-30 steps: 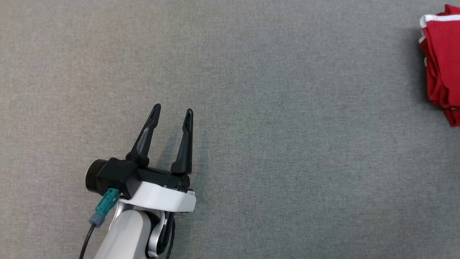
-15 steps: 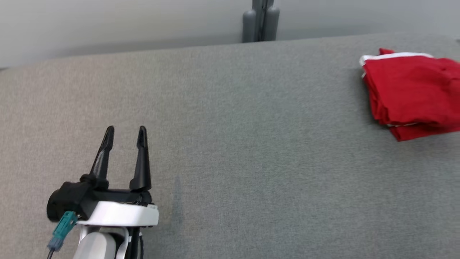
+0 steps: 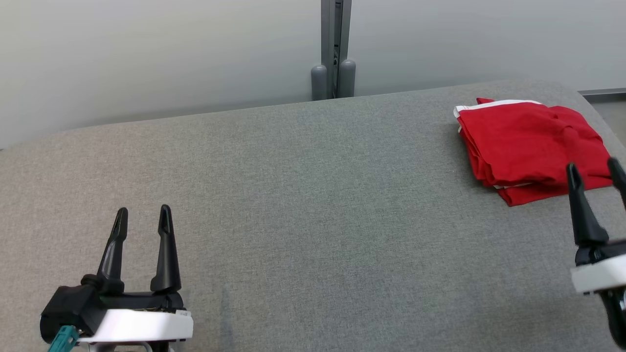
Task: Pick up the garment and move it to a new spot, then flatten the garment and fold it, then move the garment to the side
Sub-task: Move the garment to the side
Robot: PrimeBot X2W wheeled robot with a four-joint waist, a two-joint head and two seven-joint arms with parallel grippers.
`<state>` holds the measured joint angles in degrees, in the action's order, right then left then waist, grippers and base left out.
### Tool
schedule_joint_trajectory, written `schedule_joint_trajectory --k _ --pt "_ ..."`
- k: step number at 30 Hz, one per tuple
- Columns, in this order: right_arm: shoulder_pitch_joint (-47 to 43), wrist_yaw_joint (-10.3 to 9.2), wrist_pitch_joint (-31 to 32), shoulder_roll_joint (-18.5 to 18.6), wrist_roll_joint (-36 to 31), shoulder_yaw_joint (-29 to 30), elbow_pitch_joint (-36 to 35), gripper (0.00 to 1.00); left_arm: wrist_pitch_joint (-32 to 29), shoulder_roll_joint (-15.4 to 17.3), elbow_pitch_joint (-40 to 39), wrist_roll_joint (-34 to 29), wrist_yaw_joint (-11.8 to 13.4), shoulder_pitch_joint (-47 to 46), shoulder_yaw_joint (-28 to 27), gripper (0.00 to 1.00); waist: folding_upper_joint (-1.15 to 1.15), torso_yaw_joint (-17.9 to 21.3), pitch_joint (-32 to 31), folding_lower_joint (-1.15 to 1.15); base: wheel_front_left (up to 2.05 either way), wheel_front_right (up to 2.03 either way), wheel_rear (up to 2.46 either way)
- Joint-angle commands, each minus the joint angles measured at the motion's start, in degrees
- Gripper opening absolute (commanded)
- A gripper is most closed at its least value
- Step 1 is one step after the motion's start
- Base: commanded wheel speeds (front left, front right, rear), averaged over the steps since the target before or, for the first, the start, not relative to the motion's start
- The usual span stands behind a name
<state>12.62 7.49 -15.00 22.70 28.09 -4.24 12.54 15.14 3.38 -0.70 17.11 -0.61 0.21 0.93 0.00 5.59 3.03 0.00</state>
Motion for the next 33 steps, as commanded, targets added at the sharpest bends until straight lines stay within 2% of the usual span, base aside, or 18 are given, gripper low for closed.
schedule_joint_trajectory --k 1,4,9,33 --pt "-3.27 0.01 -0.21 -1.87 -1.13 1.92 -2.13 1.00 -0.04 0.07 -0.24 -0.88 0.24 0.66 -0.34 1.00 0.00 -0.02 0.07 0.00 0.00 0.00 0.00" --pt "-6.76 0.02 -0.21 -4.69 -2.31 2.95 -5.21 1.00 -0.04 -0.14 1.05 -2.12 0.17 1.97 -0.02 1.00 0.00 -0.25 0.06 0.00 0.00 0.00 0.00" --pt "-10.36 0.02 -0.21 -6.45 -2.96 2.61 -7.75 1.00 -0.04 -0.35 3.23 -3.43 0.42 2.69 0.61 1.00 0.00 -0.71 -0.17 0.00 0.00 0.00 0.00" --pt "-9.21 0.02 -0.21 -6.75 -3.34 -0.15 -7.40 1.00 -0.04 -0.37 5.73 -2.10 1.66 1.60 1.95 1.00 0.00 -2.84 -0.53 0.00 0.00 0.00 0.00"
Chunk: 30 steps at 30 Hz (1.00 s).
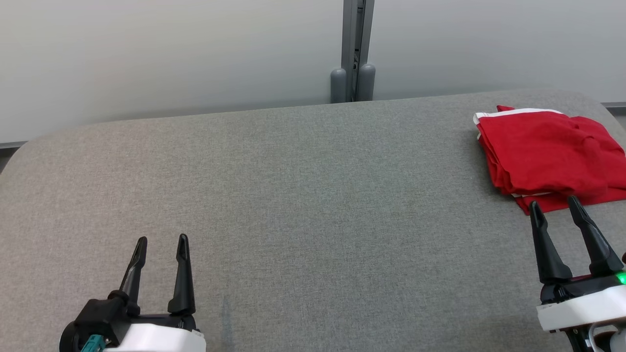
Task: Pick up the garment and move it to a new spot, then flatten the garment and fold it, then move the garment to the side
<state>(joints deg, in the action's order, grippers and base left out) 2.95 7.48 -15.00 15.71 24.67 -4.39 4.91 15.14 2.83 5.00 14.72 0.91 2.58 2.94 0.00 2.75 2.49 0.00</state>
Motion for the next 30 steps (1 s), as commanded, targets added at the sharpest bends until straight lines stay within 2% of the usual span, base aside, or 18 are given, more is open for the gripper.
schedule_joint_trajectory --k 1,12,13,17,30 --pt "0.51 0.03 -0.21 0.27 0.10 -0.05 0.29 1.00 -0.04 0.18 0.04 0.28 0.20 -0.78 -0.06 1.00 0.00 -0.04 -0.01 0.00 0.00 0.00 0.00" --pt "0.59 0.03 -0.22 0.22 0.41 -0.85 0.79 1.00 -0.05 0.17 0.19 0.62 -0.43 -0.81 0.03 1.00 0.00 0.07 -0.60 0.00 0.00 0.00 0.00" --pt "0.09 0.00 0.00 0.04 0.19 -0.93 0.74 0.00 0.00 0.00 0.15 0.37 -0.41 -0.15 0.05 0.00 0.00 0.07 -0.61 0.00 0.00 0.00 0.00" --pt "-1.02 0.00 0.29 -1.15 1.00 -1.47 2.12 0.00 -0.23 -0.32 1.70 1.29 -0.51 0.73 0.12 0.00 0.00 0.05 -0.67 0.00 0.00 0.00 0.00" --pt "-0.16 0.00 3.76 -2.88 13.01 0.40 3.31 0.00 -3.79 -0.03 3.01 14.93 -1.91 -1.08 -1.33 0.00 0.00 -0.24 -0.85 0.00 0.00 0.00 0.00"
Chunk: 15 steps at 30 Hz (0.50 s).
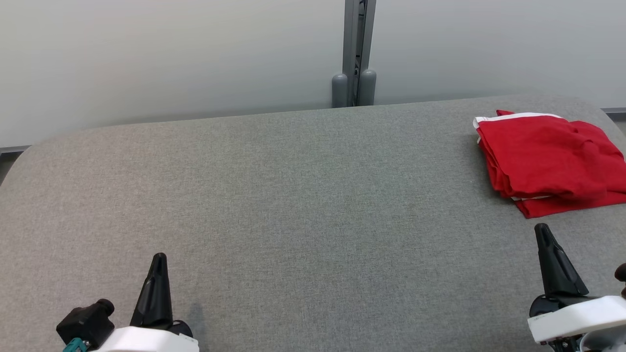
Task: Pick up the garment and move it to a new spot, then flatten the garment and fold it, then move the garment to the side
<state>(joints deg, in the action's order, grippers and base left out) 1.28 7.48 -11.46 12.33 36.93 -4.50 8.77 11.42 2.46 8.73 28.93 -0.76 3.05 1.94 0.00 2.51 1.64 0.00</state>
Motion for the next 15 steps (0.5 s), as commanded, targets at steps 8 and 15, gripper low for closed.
schedule_joint_trajectory --k 8,15 --pt "1.96 0.00 2.13 -0.49 7.15 1.58 0.07 0.00 -2.00 0.48 -0.06 7.99 -0.99 -2.53 -1.15 0.00 0.00 -0.18 -0.10 0.00 0.00 0.00 0.00" --pt "2.35 0.01 3.66 -1.31 12.30 2.43 0.58 0.00 -3.58 0.57 0.47 13.87 -1.60 -3.33 -1.83 0.00 0.00 -0.33 -0.19 0.00 0.00 0.00 0.00"
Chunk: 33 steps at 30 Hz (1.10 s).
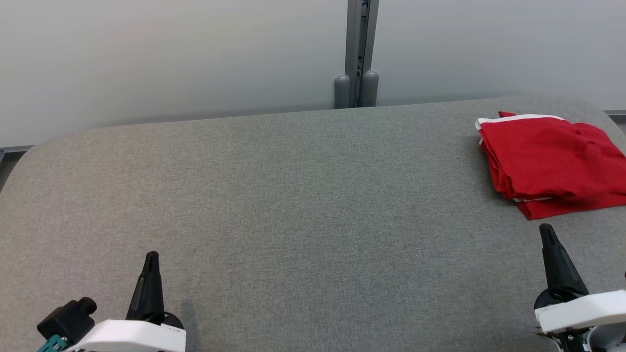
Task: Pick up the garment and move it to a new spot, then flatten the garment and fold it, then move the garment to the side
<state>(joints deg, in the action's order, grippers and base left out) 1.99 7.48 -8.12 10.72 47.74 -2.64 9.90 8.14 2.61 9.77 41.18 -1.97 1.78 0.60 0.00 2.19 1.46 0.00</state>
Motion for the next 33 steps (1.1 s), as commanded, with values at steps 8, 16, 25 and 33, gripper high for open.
schedule_joint_trajectory --k 8,16,25,33 --pt "2.00 0.01 1.98 -0.58 6.88 1.54 0.01 0.00 -2.00 0.50 0.01 7.79 -1.06 -2.82 -1.22 0.00 0.00 -0.20 -0.12 0.00 0.00 0.00 0.00" --pt "2.32 0.01 3.52 -1.42 11.82 2.40 0.52 0.00 -3.53 0.56 0.51 13.38 -1.68 -3.53 -1.90 0.00 0.00 -0.38 -0.22 0.00 0.00 0.00 0.00" --pt "2.64 0.01 4.97 -2.19 16.38 3.27 0.95 0.00 -5.02 0.61 1.01 18.62 -2.22 -4.28 -2.56 0.00 0.00 -0.56 -0.33 0.00 0.00 0.00 0.00" --pt "2.94 0.02 6.36 -2.93 20.55 4.02 1.41 0.00 -6.34 0.64 1.47 23.35 -2.70 -4.87 -3.18 0.00 0.00 -0.74 -0.43 0.00 0.00 0.00 0.00"
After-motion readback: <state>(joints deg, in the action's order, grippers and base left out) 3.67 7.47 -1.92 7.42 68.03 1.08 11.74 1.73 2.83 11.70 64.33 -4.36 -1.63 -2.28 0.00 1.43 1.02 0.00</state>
